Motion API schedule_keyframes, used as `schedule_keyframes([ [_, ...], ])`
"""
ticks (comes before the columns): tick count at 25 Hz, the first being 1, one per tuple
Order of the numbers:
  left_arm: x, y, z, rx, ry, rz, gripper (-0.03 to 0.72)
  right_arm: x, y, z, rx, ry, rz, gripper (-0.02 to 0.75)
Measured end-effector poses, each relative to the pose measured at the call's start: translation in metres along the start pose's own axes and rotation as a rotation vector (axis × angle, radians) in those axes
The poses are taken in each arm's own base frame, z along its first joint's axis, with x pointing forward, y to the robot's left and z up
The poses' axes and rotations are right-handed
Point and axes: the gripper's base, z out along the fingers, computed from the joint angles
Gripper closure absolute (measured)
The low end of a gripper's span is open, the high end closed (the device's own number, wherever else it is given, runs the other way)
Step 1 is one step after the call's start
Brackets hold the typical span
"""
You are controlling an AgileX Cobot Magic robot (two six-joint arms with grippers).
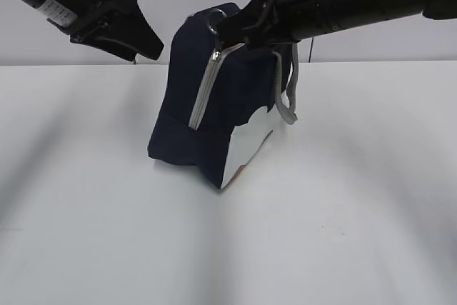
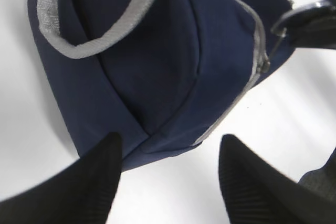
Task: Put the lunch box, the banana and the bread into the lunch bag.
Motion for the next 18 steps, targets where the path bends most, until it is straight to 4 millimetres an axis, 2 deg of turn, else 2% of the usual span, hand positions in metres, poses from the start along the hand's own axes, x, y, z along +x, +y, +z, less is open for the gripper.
schedule_keyframes([
  [7,-0.001,-0.001,0.002,0.022,-0.010,0.047,0.274,-0.001,-0.003,0.000,0.032,-0.004,0.003,0.754],
  [12,0.000,0.005,0.015,0.044,0.009,0.038,0.274,-0.008,0.002,-0.004,-0.016,-0.025,-0.009,0.754],
  [18,0.000,0.008,0.026,0.084,0.002,0.064,0.274,-0.016,0.003,-0.013,0.013,-0.038,-0.042,0.754],
])
